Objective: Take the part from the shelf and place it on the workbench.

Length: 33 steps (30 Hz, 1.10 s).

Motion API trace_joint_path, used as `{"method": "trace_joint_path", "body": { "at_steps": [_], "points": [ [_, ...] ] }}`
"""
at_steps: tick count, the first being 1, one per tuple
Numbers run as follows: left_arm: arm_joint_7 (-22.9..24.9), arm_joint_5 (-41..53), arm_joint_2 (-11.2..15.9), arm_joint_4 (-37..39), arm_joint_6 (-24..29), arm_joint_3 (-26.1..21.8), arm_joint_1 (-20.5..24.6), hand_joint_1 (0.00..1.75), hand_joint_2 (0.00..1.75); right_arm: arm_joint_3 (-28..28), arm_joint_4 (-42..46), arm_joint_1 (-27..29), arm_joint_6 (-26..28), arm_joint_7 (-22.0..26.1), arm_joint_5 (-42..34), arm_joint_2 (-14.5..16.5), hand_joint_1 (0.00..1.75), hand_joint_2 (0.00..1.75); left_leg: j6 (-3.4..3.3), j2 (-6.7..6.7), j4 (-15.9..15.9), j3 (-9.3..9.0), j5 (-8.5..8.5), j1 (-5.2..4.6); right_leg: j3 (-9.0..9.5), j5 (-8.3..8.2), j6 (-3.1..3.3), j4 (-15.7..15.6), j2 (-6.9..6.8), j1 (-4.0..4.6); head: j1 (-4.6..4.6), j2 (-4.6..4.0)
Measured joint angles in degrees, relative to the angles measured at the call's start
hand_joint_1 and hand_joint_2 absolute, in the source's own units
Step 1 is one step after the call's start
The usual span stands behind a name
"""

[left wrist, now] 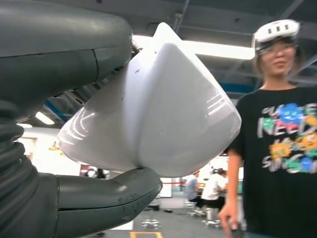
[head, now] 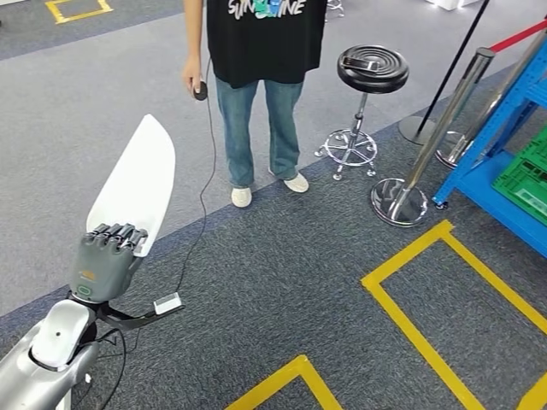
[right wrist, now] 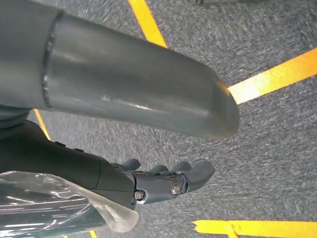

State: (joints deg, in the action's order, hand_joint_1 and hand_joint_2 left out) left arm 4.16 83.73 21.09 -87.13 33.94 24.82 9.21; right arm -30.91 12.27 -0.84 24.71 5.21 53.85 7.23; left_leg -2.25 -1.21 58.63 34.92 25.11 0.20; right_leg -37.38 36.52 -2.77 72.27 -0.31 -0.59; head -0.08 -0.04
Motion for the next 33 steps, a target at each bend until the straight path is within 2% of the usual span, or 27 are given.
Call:
{"method": "trace_joint_path", "body": {
  "at_steps": [1,2,3,4,6,7,8,10,11,13,14,15,16,17,18,19,20,22,23,25,26,28,29,30,31,32,33],
  "points": [
    [0.0,0.0,0.0,0.1,0.0,0.0,-0.2,1.75,1.75,0.0,0.0,0.1,0.0,-0.1,0.0,0.0,0.00,0.00,-0.04,-0.84,0.0,0.00,0.00,-0.15,-1.32,0.02,0.18,1.9,0.21,0.06,0.01,0.00],
    [0.0,0.1,-0.1,0.1,0.1,0.0,-0.4,1.75,1.75,0.0,0.0,0.2,0.0,-0.2,0.0,0.0,0.00,0.00,-0.06,-1.71,0.0,-0.04,0.01,-0.28,-1.64,-1.14,0.44,1.6,0.38,0.13,0.00,0.00],
    [0.1,0.1,-0.1,0.2,0.1,0.0,-0.5,1.75,1.75,0.0,-0.1,0.2,0.0,-0.3,0.1,0.0,0.00,0.00,-0.06,-2.55,0.0,-0.11,0.00,-0.37,-0.83,-3.24,0.77,-1.0,0.71,0.21,-0.01,0.00],
    [0.1,0.1,-0.1,0.2,0.1,0.0,-0.5,1.75,1.75,0.0,-0.1,0.1,0.0,-0.3,0.1,0.0,0.00,0.00,-0.05,-3.36,0.0,-0.18,0.00,-0.40,0.75,-5.75,1.13,-5.0,1.74,0.28,-0.01,0.00],
    [0.1,0.1,-0.1,0.3,0.2,0.0,-0.5,1.75,1.75,0.0,-0.1,0.1,0.1,-0.3,0.1,0.0,0.00,0.00,0.19,-4.84,0.2,-0.10,-0.02,-0.42,3.87,-8.53,1.66,-12.0,4.75,0.22,-0.07,-0.01],
    [0.1,0.1,-0.1,0.3,0.2,0.0,-0.5,1.75,1.75,0.0,-0.1,0.1,0.1,-0.2,0.1,0.0,0.00,0.00,0.45,-5.54,0.2,0.08,-0.09,-0.28,4.78,-8.85,1.75,-13.8,5.80,0.24,-0.12,-0.01],
    [0.1,0.1,-0.2,0.3,0.3,0.0,-0.5,1.75,1.75,0.0,-0.1,0.1,0.1,-0.1,0.1,0.0,0.00,0.00,0.84,-6.28,0.2,0.28,-0.23,-0.10,5.19,-8.62,1.79,-14.3,5.94,0.27,-0.13,-0.01],
    [0.2,0.2,-0.2,0.3,0.4,0.0,-0.7,1.75,1.75,-0.1,-0.1,0.0,0.1,0.0,0.1,0.0,0.00,0.00,1.58,-7.52,-0.1,0.49,-0.52,0.25,5.74,-8.79,1.99,-14.8,4.61,0.38,-0.13,0.00],
    [0.2,0.2,-0.2,0.3,0.4,-0.1,-0.7,1.75,1.75,-0.1,-0.1,0.0,0.1,0.1,0.1,0.0,0.00,0.00,1.85,-6.84,-0.1,0.55,-0.45,0.18,6.10,-8.98,2.24,-15.3,3.80,0.31,-0.10,0.00],
    [0.2,0.1,-0.1,0.4,0.5,-0.3,-0.6,1.75,1.75,-0.2,-0.1,-0.1,0.1,0.2,0.1,0.0,0.00,0.00,2.26,-3.11,2.7,1.88,1.33,-0.03,6.94,-9.27,2.69,-16.3,1.96,0.19,-0.36,0.00],
    [0.2,0.1,-0.2,0.4,0.5,-0.4,-0.5,1.75,1.75,-0.2,-0.1,-0.1,0.1,0.3,0.1,0.0,0.00,0.00,2.45,-0.95,5.9,3.42,2.98,-0.03,7.18,-9.22,2.80,-16.5,1.06,0.27,-0.46,0.00],
    [0.2,0.1,-0.3,0.5,0.5,-0.5,-0.4,1.75,1.75,-0.4,-0.1,-0.1,0.1,0.3,0.1,0.0,0.00,0.00,2.68,0.17,9.7,5.31,4.66,0.10,7.31,-9.11,2.86,-16.6,0.14,0.33,-0.60,0.00],
    [0.3,0.1,-0.3,0.5,0.5,-0.5,-0.5,1.75,1.75,-0.5,-0.1,0.0,0.1,0.3,0.1,0.0,0.00,0.00,2.90,0.53,12.9,6.92,5.75,0.24,7.37,-8.97,2.89,-16.5,-0.75,0.37,-0.60,0.00],
    [0.3,0.1,-0.4,0.6,0.5,-0.5,-0.6,1.75,1.75,-0.6,-0.1,0.0,0.1,0.3,0.1,0.0,0.00,0.00,3.05,0.67,14.5,7.74,5.86,0.35,7.43,-8.83,2.86,-16.5,-1.62,0.39,-0.61,0.00],
    [0.3,0.1,-0.5,0.7,0.5,-0.5,-0.7,1.75,1.75,-0.7,-0.1,0.1,0.1,0.3,0.1,0.0,0.00,0.00,3.13,0.82,13.9,7.44,4.91,0.42,7.53,-8.67,2.80,-16.5,-2.45,0.39,-0.62,0.00],
    [0.3,0.1,-0.5,0.7,0.5,-0.5,-0.7,1.75,1.75,-0.8,-0.1,0.1,0.1,0.3,0.1,0.0,0.00,0.00,3.13,1.27,11.3,6.07,3.19,0.44,7.70,-8.49,2.68,-16.5,-3.24,0.39,-0.62,0.00],
    [0.3,0.1,-0.5,0.8,0.5,-0.6,-0.7,1.75,1.75,-0.8,-0.1,0.1,0.1,0.3,0.2,0.0,0.00,0.00,3.03,2.50,7.6,4.08,1.39,0.38,7.92,-8.27,2.50,-16.5,-3.96,0.43,-0.63,0.00],
    [0.3,0.1,-0.5,0.8,0.6,-0.7,-0.5,1.75,1.75,-0.9,-0.1,0.1,0.1,0.2,0.3,0.0,0.00,0.00,2.43,4.76,1.5,0.86,-0.35,-0.05,8.23,-7.64,1.93,-16.2,-5.19,0.79,-0.67,0.00],
    [0.3,0.1,-0.5,0.8,0.6,-0.7,-0.5,1.75,1.75,-1.0,-0.1,0.0,0.1,0.2,0.4,-0.1,0.00,0.00,2.02,5.29,0.2,0.24,-0.30,-0.26,8.34,-7.35,1.63,-16.1,-5.77,0.97,-0.65,0.00],
    [0.3,0.1,-0.6,0.9,0.7,-0.8,-0.6,1.75,1.75,-1.0,-0.1,-0.1,0.2,0.2,0.5,-0.1,0.00,0.00,1.15,4.12,-0.1,0.21,-0.05,-0.39,8.65,-6.85,1.05,-16.1,-7.03,1.05,-0.58,0.00],
    [0.3,0.1,-0.5,0.9,0.7,-0.9,-0.7,1.75,1.75,-1.0,-0.1,-0.2,0.2,0.2,0.6,-0.1,0.00,0.00,0.82,3.40,-0.3,0.17,-0.05,-0.35,8.63,-6.38,0.74,-15.8,-6.56,0.93,-0.49,0.00],
    [0.4,0.1,-0.5,0.9,0.7,-1.0,-0.6,1.75,1.75,-1.0,-0.1,-0.2,0.2,0.2,0.6,-0.1,0.00,0.00,0.10,2.12,-0.5,0.01,-0.12,-0.13,6.98,-4.22,0.27,-12.3,-3.43,0.62,-0.25,0.00],
    [0.4,0.1,-0.6,0.9,0.8,-1.0,-0.6,1.75,1.75,-1.0,-0.1,-0.2,0.2,0.2,0.6,-0.1,0.00,0.00,-0.17,1.49,-0.5,-0.01,-0.08,-0.11,5.03,-2.51,0.17,-8.5,-1.46,0.49,-0.11,-0.01],
    [0.4,0.1,-0.6,0.9,0.8,-1.0,-0.5,1.75,1.75,-1.0,-0.1,-0.1,0.2,0.2,0.6,-0.1,0.00,0.00,-0.37,0.78,-0.5,-0.02,-0.03,-0.15,2.66,-0.84,0.16,-4.2,-0.37,0.44,-0.05,-0.01],
    [0.4,0.2,-0.7,0.9,0.8,-1.0,-0.6,1.75,1.75,-1.0,-0.1,0.0,0.2,0.1,0.6,-0.1,0.00,0.00,-0.46,-0.01,-0.5,-0.04,0.01,-0.22,0.42,0.20,0.18,-0.4,0.06,0.44,-0.03,-0.01],
    [0.4,0.2,-0.7,0.9,0.8,-1.0,-0.6,1.75,1.75,-1.0,-0.1,0.1,0.2,0.1,0.6,-0.1,0.00,0.00,-0.50,-0.85,-0.4,-0.08,0.04,-0.30,-1.15,0.18,0.26,1.6,0.24,0.46,-0.03,-0.01],
    [0.4,0.2,-0.8,1.0,0.8,-1.0,-0.7,1.75,1.75,-1.0,-0.1,0.2,0.2,0.1,0.6,-0.1,0.00,0.00,-0.50,-1.69,-0.4,-0.15,0.07,-0.36,-1.61,-1.10,0.40,1.2,0.38,0.47,-0.04,0.00]
  ]
}}
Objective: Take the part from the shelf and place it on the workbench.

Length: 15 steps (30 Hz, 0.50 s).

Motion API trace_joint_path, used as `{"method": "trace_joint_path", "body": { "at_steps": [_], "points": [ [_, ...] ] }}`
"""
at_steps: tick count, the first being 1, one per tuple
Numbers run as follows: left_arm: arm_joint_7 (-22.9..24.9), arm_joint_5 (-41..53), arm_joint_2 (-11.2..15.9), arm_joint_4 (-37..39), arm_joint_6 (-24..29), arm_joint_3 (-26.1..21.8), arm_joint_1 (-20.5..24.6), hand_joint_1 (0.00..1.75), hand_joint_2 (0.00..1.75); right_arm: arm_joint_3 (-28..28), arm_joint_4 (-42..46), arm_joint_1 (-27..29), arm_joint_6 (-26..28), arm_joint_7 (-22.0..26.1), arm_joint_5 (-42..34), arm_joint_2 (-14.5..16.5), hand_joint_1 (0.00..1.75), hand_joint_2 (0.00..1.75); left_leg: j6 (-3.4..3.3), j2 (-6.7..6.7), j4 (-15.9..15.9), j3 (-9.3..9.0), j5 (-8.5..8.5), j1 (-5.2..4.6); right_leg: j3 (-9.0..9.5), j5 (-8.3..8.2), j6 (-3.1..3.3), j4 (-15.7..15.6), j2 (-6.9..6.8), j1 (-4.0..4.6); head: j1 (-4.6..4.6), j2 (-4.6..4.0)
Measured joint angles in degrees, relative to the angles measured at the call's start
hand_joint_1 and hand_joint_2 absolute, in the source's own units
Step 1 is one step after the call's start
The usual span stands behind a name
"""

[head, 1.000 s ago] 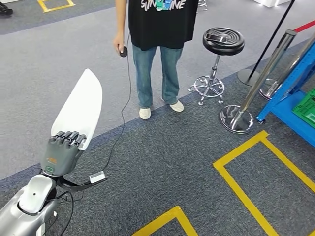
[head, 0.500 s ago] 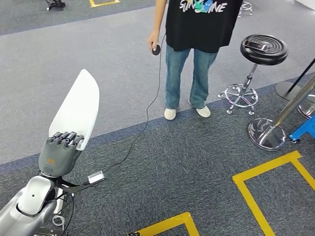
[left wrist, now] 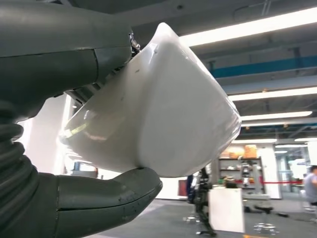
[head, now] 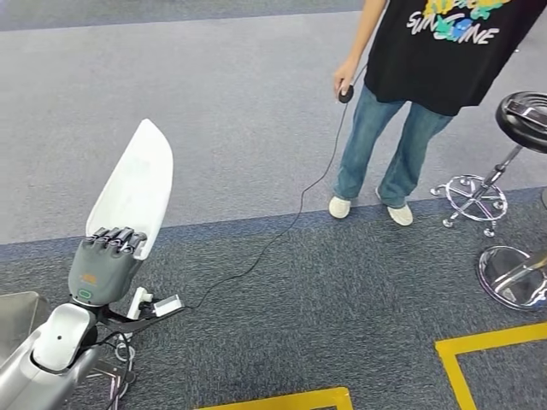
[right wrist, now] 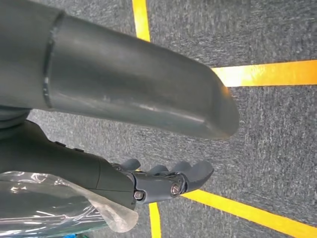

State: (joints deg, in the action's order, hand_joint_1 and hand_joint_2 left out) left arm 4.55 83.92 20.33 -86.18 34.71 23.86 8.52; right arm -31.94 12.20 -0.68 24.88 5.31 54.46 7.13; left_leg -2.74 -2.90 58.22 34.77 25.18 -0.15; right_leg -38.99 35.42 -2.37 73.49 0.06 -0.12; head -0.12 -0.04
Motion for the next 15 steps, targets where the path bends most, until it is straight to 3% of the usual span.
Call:
{"method": "trace_joint_path", "body": {
  "at_steps": [1,3,5,7,8,9,10,12,14,15],
  "points": [
    [0.0,0.0,0.0,0.0,0.0,0.0,0.0,1.75,1.75,0.0,0.0,0.0,0.0,0.0,0.0,0.0,0.00,0.00,0.03,-0.83,0.0,-0.11,0.03,-0.02,0.71,-2.30,0.21,-2.7,0.40,0.00,0.00,0.00],
    [0.0,0.0,0.0,0.0,0.0,0.0,0.0,1.75,1.75,0.0,0.0,0.0,0.0,0.0,0.0,0.0,0.00,0.00,0.25,-2.37,0.1,-0.26,0.15,-0.04,3.79,-6.84,0.69,-10.8,2.85,-0.13,-0.03,0.00],
    [0.0,0.0,-0.1,0.0,0.0,0.0,0.1,1.75,1.75,0.0,0.0,0.0,0.0,0.0,0.0,-0.1,0.00,0.00,0.72,-3.80,0.3,-0.02,0.15,0.08,6.12,-8.24,0.88,-15.5,4.81,-0.25,-0.05,0.00],
    [0.0,0.0,-0.1,0.1,0.0,0.0,0.0,1.75,1.75,0.0,0.0,-0.1,0.0,0.0,0.0,-0.1,0.00,0.00,1.41,-5.18,0.2,0.29,-0.08,0.30,6.85,-7.97,1.03,-16.2,4.19,-0.19,-0.06,0.00],
    [0.0,0.0,0.0,0.1,0.0,0.0,-0.1,1.75,1.75,0.0,0.0,-0.1,0.0,-0.1,0.0,-0.1,0.00,0.00,1.71,-4.99,0.3,0.41,0.03,0.31,7.06,-8.09,1.26,-16.5,3.46,-0.21,-0.08,0.00],
    [0.0,0.0,0.0,0.1,0.0,0.0,-0.1,1.75,1.75,0.0,0.0,-0.1,0.0,-0.1,0.0,-0.1,0.00,0.00,1.99,-3.92,1.1,0.75,0.60,0.23,7.32,-8.19,1.56,-16.8,2.69,-0.26,-0.20,0.00],
    [0.0,0.0,0.0,0.1,0.0,0.0,0.0,1.75,1.75,0.0,0.0,-0.1,0.0,-0.1,0.0,-0.1,0.00,0.00,2.25,-2.30,3.0,1.56,1.77,0.14,7.56,-8.26,1.88,-17.1,1.82,-0.30,-0.32,0.00],
    [0.0,0.0,-0.1,0.2,0.0,0.0,0.3,1.75,1.75,-0.1,0.0,0.1,0.0,0.0,-0.1,-0.1,0.00,0.00,2.72,1.07,9.6,4.61,5.19,0.27,7.85,-8.10,2.33,-17.3,0.10,-0.18,-0.53,0.00],
    [0.0,0.0,-0.2,0.4,0.0,0.0,0.2,1.75,1.75,-0.2,0.0,0.2,-0.1,0.1,-0.2,-0.1,0.00,0.00,3.19,2.08,15.2,7.31,7.04,0.68,7.96,-7.85,2.45,-17.2,-1.63,-0.06,-0.55,0.00],
    [0.0,0.0,-0.2,0.5,0.0,0.0,0.2,1.75,1.75,-0.3,0.0,0.2,-0.2,0.1,-0.2,-0.1,0.00,0.00,3.37,2.34,15.4,7.36,6.47,0.84,8.04,-7.70,2.38,-17.2,-2.48,-0.05,-0.55,0.00]
  ]
}}
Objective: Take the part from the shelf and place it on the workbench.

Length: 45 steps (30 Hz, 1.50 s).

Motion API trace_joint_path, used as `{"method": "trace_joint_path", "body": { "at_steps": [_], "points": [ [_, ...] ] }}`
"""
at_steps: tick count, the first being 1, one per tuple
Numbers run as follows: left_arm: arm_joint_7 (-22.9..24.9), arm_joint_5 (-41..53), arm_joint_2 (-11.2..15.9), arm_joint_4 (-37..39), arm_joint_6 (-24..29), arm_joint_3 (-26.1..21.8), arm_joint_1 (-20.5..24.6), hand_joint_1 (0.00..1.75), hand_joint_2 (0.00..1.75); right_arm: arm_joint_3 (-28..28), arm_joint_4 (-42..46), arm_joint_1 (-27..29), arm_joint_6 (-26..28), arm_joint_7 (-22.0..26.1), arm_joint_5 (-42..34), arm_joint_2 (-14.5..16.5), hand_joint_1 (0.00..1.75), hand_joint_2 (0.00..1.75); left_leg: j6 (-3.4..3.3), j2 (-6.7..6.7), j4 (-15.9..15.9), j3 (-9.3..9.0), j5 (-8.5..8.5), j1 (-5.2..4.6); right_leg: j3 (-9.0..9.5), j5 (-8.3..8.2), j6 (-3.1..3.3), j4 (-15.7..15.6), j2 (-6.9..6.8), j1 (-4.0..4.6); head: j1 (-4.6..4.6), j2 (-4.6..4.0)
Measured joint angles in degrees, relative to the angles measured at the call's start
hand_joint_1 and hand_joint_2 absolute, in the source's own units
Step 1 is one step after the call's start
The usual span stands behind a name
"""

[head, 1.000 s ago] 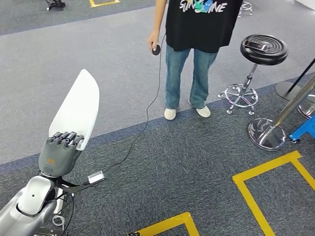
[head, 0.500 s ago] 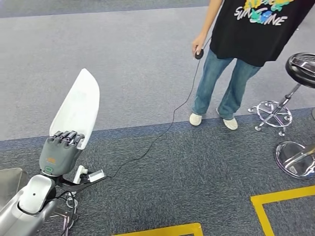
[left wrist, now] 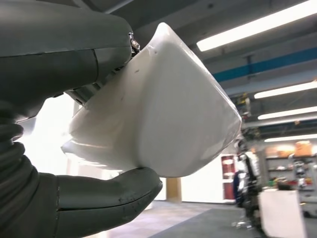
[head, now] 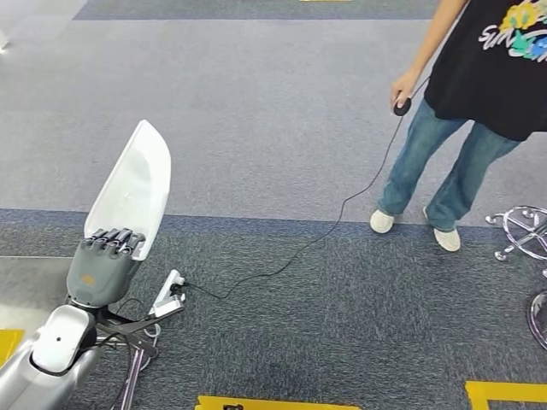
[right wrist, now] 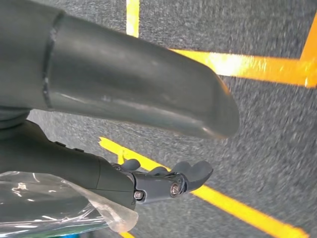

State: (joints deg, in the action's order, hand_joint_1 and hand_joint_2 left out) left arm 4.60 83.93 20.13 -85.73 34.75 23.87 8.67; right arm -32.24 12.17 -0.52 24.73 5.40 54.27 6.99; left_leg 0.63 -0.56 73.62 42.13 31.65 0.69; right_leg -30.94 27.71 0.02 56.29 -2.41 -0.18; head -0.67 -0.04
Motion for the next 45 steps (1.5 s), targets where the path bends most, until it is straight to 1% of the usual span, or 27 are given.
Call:
{"method": "trace_joint_path", "body": {
  "at_steps": [2,3,5,6,8,10,12,14,15,17,19,21,23,25,27,29,30,31,32,34,36,38,39,41,43,44,45],
  "points": [
    [0.0,0.0,0.0,0.1,0.0,-0.1,0.0,1.75,1.75,0.0,0.0,0.0,-0.1,0.0,0.1,0.0,0.00,0.00,0.14,1.13,-5.6,-2.93,-3.49,0.17,0.31,0.38,-0.27,0.1,-1.56,-0.02,-0.02,0.00],
    [0.1,0.0,0.0,0.1,0.0,-0.1,0.1,1.75,1.75,0.0,0.0,0.0,-0.1,0.1,0.2,0.0,0.00,0.00,0.10,2.59,-9.3,-4.92,-4.84,-0.05,0.48,0.64,-0.53,0.2,-2.24,0.09,-0.03,0.00],
    [0.2,-0.1,0.1,0.2,0.0,-0.2,0.2,1.75,1.75,0.0,0.0,-0.1,-0.1,0.1,0.3,0.0,0.00,0.00,-0.55,4.61,-14.0,-7.19,-5.85,-0.48,0.74,1.15,-1.15,0.5,-3.51,0.42,0.04,0.00],
    [0.2,-0.1,0.2,0.2,0.0,-0.3,0.2,1.75,1.75,0.0,0.0,-0.2,0.0,0.1,0.4,0.0,0.00,0.00,-0.94,4.78,-14.5,-7.32,-5.55,-0.75,0.86,1.36,-1.45,0.5,-4.17,0.57,0.12,0.00],
    [0.3,-0.1,0.5,0.2,0.0,-0.6,-0.2,1.75,1.75,0.0,0.0,-0.3,0.0,0.0,0.6,0.0,0.00,0.00,-1.74,3.37,-14.7,-7.22,-5.60,-0.72,1.02,1.84,-2.00,0.7,-5.19,0.49,0.21,0.00],
    [0.5,-0.1,0.8,0.2,0.1,-1.0,-0.6,1.75,1.75,0.0,0.0,-0.5,0.0,-0.1,0.8,0.0,0.00,0.00,-2.41,2.06,-14.9,-7.37,-5.73,-0.50,0.04,3.59,-2.57,3.0,-2.83,0.19,0.40,0.00],
    [0.6,-0.2,0.9,0.2,0.2,-1.4,-0.9,1.75,1.75,0.0,0.0,-0.3,0.0,-0.2,1.0,0.1,0.00,0.00,-2.94,0.69,-15.0,-7.42,-5.77,-0.36,-3.32,6.90,-2.89,9.9,0.90,-0.03,0.69,0.00],
    [0.7,-0.2,1.0,0.2,0.2,-1.6,-1.5,1.75,1.75,0.0,0.0,0.0,0.0,-0.4,1.2,0.2,0.00,0.00,-3.14,-0.86,-15.0,-7.41,-5.75,-0.42,-7.15,8.95,-2.94,16.6,2.12,-0.07,0.76,0.00],
    [0.7,-0.2,1.1,0.2,0.2,-1.7,-1.9,1.75,1.75,0.0,0.0,0.1,0.0,-0.5,1.3,0.2,0.00,0.00,-3.14,-1.69,-14.9,-7.43,-5.75,-0.44,-8.00,8.46,-2.90,17.5,2.29,-0.07,0.77,0.00],
    [0.7,-0.2,1.2,0.2,0.3,-2.0,-2.5,1.75,1.75,0.0,0.0,0.2,0.0,-0.5,1.5,0.2,0.00,0.00,-3.07,-3.42,-14.9,-7.55,-5.73,-0.40,-6.49,4.51,-2.66,12.6,3.11,-0.16,0.76,0.00],
    [0.8,-0.2,1.2,0.2,0.3,-2.3,-2.7,1.75,1.75,0.0,0.0,0.1,0.0,-0.5,1.7,0.2,0.00,0.00,-2.74,-5.03,-14.8,-7.47,-5.69,-0.37,-3.17,1.06,-2.41,5.0,6.27,-0.55,0.74,0.00],
    [0.9,-0.1,1.3,0.2,0.4,-2.7,-2.9,1.75,1.75,0.0,0.0,0.1,0.1,-0.6,1.8,0.2,0.00,0.00,-1.98,-6.50,-14.7,-7.04,-5.90,-0.21,-1.48,0.56,-2.24,1.8,8.26,-0.74,0.70,0.00],
    [0.9,0.0,1.3,0.2,0.5,-3.1,-3.2,1.75,1.75,0.0,0.0,0.0,0.1,-0.6,2.0,0.3,0.00,0.00,-1.17,-7.61,-14.7,-6.66,-6.14,0.07,-1.09,0.52,-1.83,1.4,7.04,-0.64,0.70,0.00],
    [0.9,0.1,1.4,0.2,0.5,-3.4,-3.3,1.75,1.75,0.0,0.0,0.0,0.1,-0.5,2.2,0.5,0.00,0.00,-0.65,-5.49,-13.2,-5.91,-5.07,-0.06,-0.70,0.32,-1.13,0.9,5.38,-0.69,0.56,0.00],
    [0.9,0.2,1.4,0.2,0.5,-3.5,-2.9,1.75,1.75,-0.1,0.0,0.0,0.1,-0.5,2.3,0.5,0.00,0.00,-0.30,-1.83,-7.4,-3.37,-1.86,-0.21,-0.40,0.38,-0.56,0.7,3.52,-0.57,0.33,0.00],
    [0.9,0.3,1.3,0.2,0.4,-3.5,-2.7,1.75,1.75,-0.1,0.0,0.1,0.1,-0.5,2.3,0.5,0.00,0.00,-0.02,-0.39,-0.5,-0.25,0.95,-0.05,-0.30,0.60,-0.28,0.7,1.61,-0.39,0.24,0.00],
    [0.9,0.3,1.3,0.2,0.3,-3.5,-2.7,1.75,1.75,-0.1,0.0,0.1,0.1,-0.5,2.3,0.5,0.00,0.00,0.09,-0.12,1.0,0.33,1.04,0.01,-0.24,0.71,-0.26,0.7,0.71,-0.35,0.25,0.00],
    [0.9,0.3,1.3,0.2,0.3,-3.5,-2.7,1.75,1.75,-0.1,0.0,0.0,0.1,-0.5,2.3,0.5,0.00,0.00,0.14,0.11,0.1,-0.24,0.00,0.03,-0.13,0.84,-0.31,0.7,-0.13,-0.35,0.23,0.00],
    [0.9,0.3,1.3,0.2,0.3,-3.5,-2.6,1.75,1.75,-0.1,0.0,0.0,0.1,-0.5,2.3,0.5,0.00,0.00,0.12,0.62,-2.9,-1.85,-1.80,0.04,0.06,1.00,-0.42,0.8,-0.90,-0.35,0.22,0.00],
    [0.9,0.4,1.3,0.2,0.3,-3.6,-2.4,1.75,1.75,-0.1,0.0,0.0,0.1,-0.5,2.3,0.5,0.00,0.00,-0.16,3.72,-10.5,-5.86,-4.70,-0.36,0.49,1.46,-0.84,0.9,-2.28,-0.11,0.17,0.00],
    [0.9,0.4,1.2,0.2,0.3,-3.6,-2.0,1.75,1.75,-0.1,0.0,-0.1,0.0,-0.5,2.3,0.5,0.00,0.00,-0.78,6.01,-14.2,-7.58,-5.13,-0.89,0.77,1.87,-1.35,1.0,-3.57,0.34,0.21,0.00],
    [0.8,0.4,1.3,0.2,0.3,-3.7,-1.9,1.75,1.75,-0.1,0.0,-0.3,0.0,-0.5,2.4,0.5,0.00,0.00,-1.48,4.99,-14.3,-7.43,-4.99,-1.02,1.10,2.19,-1.82,0.9,-5.03,0.54,0.33,0.00],
    [0.8,0.4,1.3,0.2,0.2,-3.8,-2.0,1.75,1.75,-0.1,0.0,-0.4,0.0,-0.5,2.5,0.5,0.00,0.00,-1.79,4.23,-14.5,-7.42,-5.08,-0.93,1.14,2.55,-2.15,1.1,-4.78,0.47,0.40,0.00],
    [0.8,0.4,1.4,0.2,0.2,-3.9,-1.8,1.75,1.75,-0.1,0.0,-0.4,0.0,-0.5,2.6,0.5,0.00,0.00,-2.50,2.80,-14.7,-7.47,-5.30,-0.61,-0.12,4.60,-2.74,4.0,-1.81,0.18,0.52,0.00],
    [0.9,0.4,1.3,0.2,0.2,-3.9,-1.6,1.75,1.75,-0.1,0.0,-0.3,-0.1,-0.5,2.7,0.5,0.00,0.00,-2.94,1.37,-14.7,-7.43,-5.37,-0.43,-3.84,8.14,-3.02,11.4,1.51,-0.04,0.65,0.00],
    [0.9,0.4,1.3,0.2,0.2,-3.9,-1.6,1.75,1.75,-0.1,0.0,-0.2,-0.1,-0.5,2.7,0.5,0.00,0.00,-3.03,0.58,-14.7,-7.41,-5.38,-0.43,-5.97,9.52,-3.07,15.4,2.05,-0.05,0.67,0.00],
    [0.9,0.4,1.2,0.2,0.2,-3.9,-1.6,1.75,1.75,-0.1,0.0,-0.1,-0.1,-0.5,2.7,0.5,0.00,0.00,-3.05,-0.28,-14.7,-7.42,-5.38,-0.44,-7.53,9.86,-3.05,17.9,2.26,-0.04,0.67,0.00]
  ]
}}
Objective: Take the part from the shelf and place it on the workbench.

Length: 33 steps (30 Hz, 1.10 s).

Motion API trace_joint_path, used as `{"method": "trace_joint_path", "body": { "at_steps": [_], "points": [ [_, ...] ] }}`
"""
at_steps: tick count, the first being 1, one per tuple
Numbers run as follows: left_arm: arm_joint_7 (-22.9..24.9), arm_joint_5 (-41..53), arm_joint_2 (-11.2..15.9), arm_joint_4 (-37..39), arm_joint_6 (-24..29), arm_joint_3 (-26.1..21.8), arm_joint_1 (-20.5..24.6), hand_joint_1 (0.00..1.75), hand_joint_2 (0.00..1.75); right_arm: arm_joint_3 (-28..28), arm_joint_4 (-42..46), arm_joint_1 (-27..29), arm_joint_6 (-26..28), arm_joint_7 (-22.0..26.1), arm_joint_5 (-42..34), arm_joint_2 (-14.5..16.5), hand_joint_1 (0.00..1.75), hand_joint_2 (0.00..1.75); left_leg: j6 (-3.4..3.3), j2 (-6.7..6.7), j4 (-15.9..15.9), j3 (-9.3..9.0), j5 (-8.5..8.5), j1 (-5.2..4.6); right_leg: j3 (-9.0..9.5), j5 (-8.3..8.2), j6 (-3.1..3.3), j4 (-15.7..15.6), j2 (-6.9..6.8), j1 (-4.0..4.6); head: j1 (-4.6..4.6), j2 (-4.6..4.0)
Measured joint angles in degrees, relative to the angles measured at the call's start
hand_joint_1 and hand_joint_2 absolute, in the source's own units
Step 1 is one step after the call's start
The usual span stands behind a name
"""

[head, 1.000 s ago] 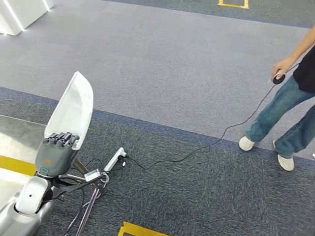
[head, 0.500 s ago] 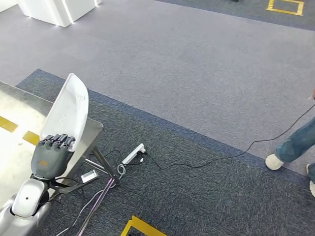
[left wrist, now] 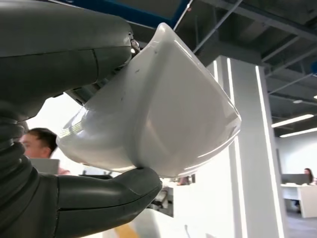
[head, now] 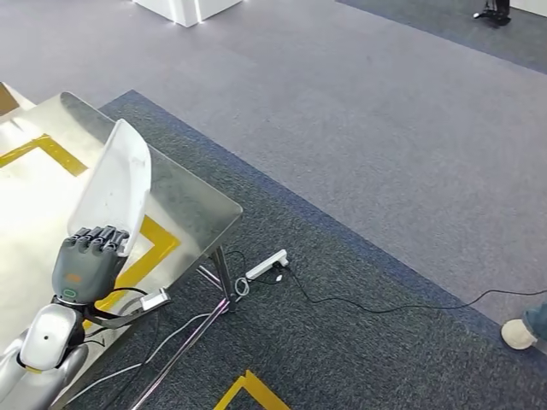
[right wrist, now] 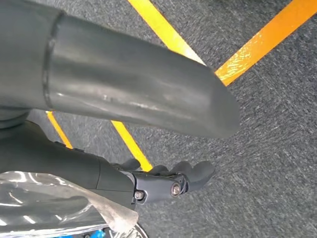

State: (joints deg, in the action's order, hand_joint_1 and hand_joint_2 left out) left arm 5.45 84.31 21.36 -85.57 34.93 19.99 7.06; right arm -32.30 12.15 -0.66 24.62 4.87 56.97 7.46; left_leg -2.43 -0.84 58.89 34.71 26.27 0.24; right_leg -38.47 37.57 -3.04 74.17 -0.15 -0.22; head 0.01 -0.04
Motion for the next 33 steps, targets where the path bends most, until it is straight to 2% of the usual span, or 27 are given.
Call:
{"method": "trace_joint_path", "body": {
  "at_steps": [1,2,3,4,5,7,8,9,11,13,14,15,16,17,18,20,21,22,24,25,26,28,29,30,31,32,33],
  "points": [
    [0.0,0.0,0.0,0.0,0.0,0.0,0.0,1.75,1.75,0.0,0.0,0.1,0.0,0.0,0.0,0.0,0.00,0.00,0.00,-0.87,0.0,-0.05,0.00,-0.01,-0.57,-0.88,0.08,0.3,0.12,0.01,-0.01,0.00],
    [0.0,0.0,0.0,0.0,0.0,0.0,0.0,1.75,1.75,0.0,0.0,0.1,0.0,0.0,0.0,0.0,0.00,0.00,0.01,-1.73,0.0,-0.14,0.01,-0.01,0.00,-2.86,0.25,-1.8,0.38,0.01,-0.01,0.00],
    [0.0,0.0,0.0,0.0,0.0,0.0,0.0,1.75,1.75,0.0,0.0,0.0,0.0,0.0,0.0,0.0,0.00,0.00,0.06,-2.56,0.0,-0.24,0.02,0.01,1.47,-5.40,0.47,-5.7,1.08,-0.03,0.01,0.00],
    [0.0,0.0,0.0,0.0,0.0,0.0,0.0,1.75,1.75,0.0,0.0,0.0,0.0,0.0,0.0,-0.1,0.00,0.00,0.17,-3.29,0.1,-0.28,0.04,-0.03,3.18,-7.38,0.73,-9.7,2.39,-0.12,0.01,0.00],
    [0.0,0.0,0.0,0.0,0.0,0.0,0.0,1.75,1.75,0.0,0.0,0.0,0.0,0.0,0.0,-0.1,0.00,0.00,0.38,-3.99,0.2,-0.19,0.05,-0.04,4.66,-8.59,0.93,-13.2,3.53,-0.25,0.02,0.00],
    [0.0,0.0,0.0,0.0,0.0,0.0,0.1,1.75,1.75,0.0,0.0,-0.1,0.0,0.0,0.0,-0.2,0.00,0.00,1.15,-5.27,0.2,0.23,-0.18,0.11,6.13,-8.84,1.25,-16.0,4.63,-0.30,0.00,0.00],
    [0.0,0.0,0.0,0.0,0.0,0.0,0.0,1.75,1.75,0.0,0.0,-0.1,0.0,0.0,0.0,-0.2,0.00,0.00,1.60,-5.94,0.1,0.43,-0.38,0.22,6.39,-8.84,1.42,-16.4,4.12,-0.29,-0.01,0.00],
    [0.0,0.0,0.0,0.0,0.0,0.0,0.0,1.75,1.75,0.0,0.0,-0.2,0.0,0.0,0.0,-0.2,0.00,0.00,1.99,-5.93,0.0,0.55,-0.41,0.29,6.60,-9.00,1.73,-16.5,3.48,-0.32,-0.02,0.00],
    [0.0,0.0,0.2,0.0,0.0,0.0,0.0,1.75,1.75,0.0,0.0,-0.2,0.0,0.0,0.0,-0.2,0.00,0.00,2.56,-3.66,1.9,1.37,0.90,0.11,6.98,-9.27,2.43,-17.1,2.05,-0.49,-0.34,0.00],
    [0.0,0.0,0.2,0.0,-0.1,0.0,0.2,1.75,1.75,0.0,0.0,0.0,0.0,0.0,0.0,-0.2,0.00,0.00,3.00,-0.69,8.1,4.15,4.27,0.18,7.22,-9.21,2.93,-17.3,0.46,-0.44,-0.71,-0.01],
    [0.0,0.0,0.2,0.0,-0.1,0.0,0.3,1.75,1.75,-0.1,0.0,0.1,0.0,0.0,0.0,-0.2,0.00,0.00,3.22,-0.14,11.9,5.87,5.84,0.33,7.26,-9.12,3.05,-17.3,-0.35,-0.37,-0.76,-0.01],
    [0.0,0.1,0.2,0.1,-0.2,0.0,0.2,1.75,1.75,-0.1,0.0,0.1,0.0,0.0,0.0,-0.2,0.00,0.00,3.40,0.08,14.6,7.10,6.62,0.47,7.31,-9.00,3.11,-17.2,-1.17,-0.31,-0.76,-0.01],
    [0.0,0.1,0.2,0.1,-0.2,0.0,0.2,1.75,1.75,-0.1,0.0,0.0,-0.1,0.0,0.1,-0.2,0.00,0.00,3.53,0.18,15.3,7.41,6.34,0.55,7.38,-8.89,3.09,-17.2,-1.94,-0.30,-0.76,-0.01],
    [0.0,0.1,0.2,0.1,-0.3,0.0,0.2,1.75,1.75,-0.1,0.0,0.0,-0.1,0.1,0.1,-0.2,0.00,0.00,3.57,0.39,13.9,6.65,5.06,0.59,7.52,-8.75,3.02,-17.2,-2.69,-0.29,-0.78,0.00],
    [0.0,0.1,0.2,0.2,-0.3,0.0,0.2,1.75,1.75,-0.1,0.0,0.0,-0.1,0.1,0.1,-0.2,0.00,0.00,3.50,1.00,10.6,4.89,3.10,0.59,7.74,-8.56,2.90,-17.2,-3.42,-0.29,-0.78,0.00],
    [0.0,0.1,0.2,0.2,-0.3,0.0,0.4,1.75,1.75,-0.1,0.0,0.0,-0.1,0.1,0.2,-0.2,0.00,0.00,3.00,3.99,3.2,1.12,0.45,0.07,8.16,-8.09,2.45,-17.0,-4.72,-0.06,-0.81,0.00],
    [0.1,0.1,0.2,0.2,-0.3,0.0,0.5,1.75,1.75,-0.1,0.0,-0.1,-0.1,0.2,0.2,-0.2,0.00,0.00,2.65,5.21,1.0,0.07,0.00,-0.24,8.29,-7.88,2.18,-17.0,-5.37,0.14,-0.79,0.00],
    [0.1,0.1,0.2,0.2,-0.4,0.0,0.7,1.75,1.75,-0.1,0.0,-0.1,-0.1,0.2,0.3,-0.2,0.00,0.00,2.31,5.85,0.1,-0.22,0.19,-0.54,8.38,-7.70,1.92,-16.9,-6.04,0.34,-0.75,0.00],
    [0.2,0.1,0.3,0.2,-0.4,0.0,0.7,1.75,1.75,-0.1,0.0,-0.2,-0.1,0.2,0.3,-0.3,0.00,0.00,1.66,4.64,-0.1,-0.04,0.12,-0.55,8.58,-7.34,1.36,-17.0,-7.24,0.46,-0.63,0.00],
    [0.2,0.1,0.3,0.2,-0.4,-0.1,0.8,1.75,1.75,-0.1,0.0,-0.3,-0.2,0.2,0.4,-0.3,0.00,0.00,1.33,3.90,-0.3,-0.06,0.01,-0.40,8.52,-6.83,1.02,-16.7,-6.64,0.37,-0.55,0.00],
    [0.2,0.1,0.3,0.2,-0.4,-0.1,0.8,1.75,1.75,-0.1,0.0,-0.4,-0.2,0.2,0.5,-0.3,0.00,0.00,0.97,3.17,-0.5,-0.09,-0.13,-0.20,8.01,-5.82,0.71,-15.4,-5.26,0.24,-0.44,0.00],
    [0.2,0.1,0.2,0.2,-0.5,0.0,1.0,1.75,1.75,-0.1,0.0,-0.3,-0.2,0.2,0.6,-0.4,0.00,0.00,0.41,1.76,-0.6,-0.08,-0.28,0.09,5.20,-2.54,0.30,-9.3,-1.54,-0.03,-0.17,0.00],
    [0.2,0.1,0.1,0.2,-0.5,0.0,1.1,1.75,1.75,-0.1,0.0,-0.2,-0.2,0.1,0.6,-0.4,0.00,0.00,0.26,1.00,-0.6,-0.02,-0.29,0.12,3.21,-0.87,0.22,-5.3,-0.55,-0.09,-0.11,0.00],
    [0.2,0.1,0.0,0.2,-0.5,0.1,1.1,1.75,1.75,-0.1,0.0,-0.1,-0.2,0.1,0.6,-0.4,0.00,0.00,0.20,0.21,-0.6,0.00,-0.29,0.12,1.48,0.06,0.15,-2.1,-0.14,-0.13,-0.08,0.00],
    [0.2,0.1,0.0,0.2,-0.6,0.1,1.0,1.75,1.75,-0.1,0.0,0.0,-0.2,0.0,0.6,-0.4,0.00,0.00,0.20,-0.62,-0.6,0.00,-0.30,0.13,0.47,-0.06,0.13,-0.6,0.02,-0.14,-0.08,0.00],
    [0.2,0.1,0.0,0.2,-0.6,0.1,1.0,1.75,1.75,-0.1,0.0,0.0,-0.2,0.0,0.6,-0.4,0.00,0.00,0.21,-1.45,-0.5,-0.03,-0.30,0.15,0.49,-1.33,0.16,-1.4,0.13,-0.18,-0.07,0.00],
    [0.2,0.1,-0.1,0.2,-0.6,0.1,1.0,1.75,1.75,-0.1,0.0,0.0,-0.2,0.0,0.6,-0.5,0.00,0.00,0.27,-2.27,-0.5,-0.09,-0.28,0.19,1.55,-3.53,0.22,-4.4,0.51,-0.27,-0.07,0.00]
  ]
}}
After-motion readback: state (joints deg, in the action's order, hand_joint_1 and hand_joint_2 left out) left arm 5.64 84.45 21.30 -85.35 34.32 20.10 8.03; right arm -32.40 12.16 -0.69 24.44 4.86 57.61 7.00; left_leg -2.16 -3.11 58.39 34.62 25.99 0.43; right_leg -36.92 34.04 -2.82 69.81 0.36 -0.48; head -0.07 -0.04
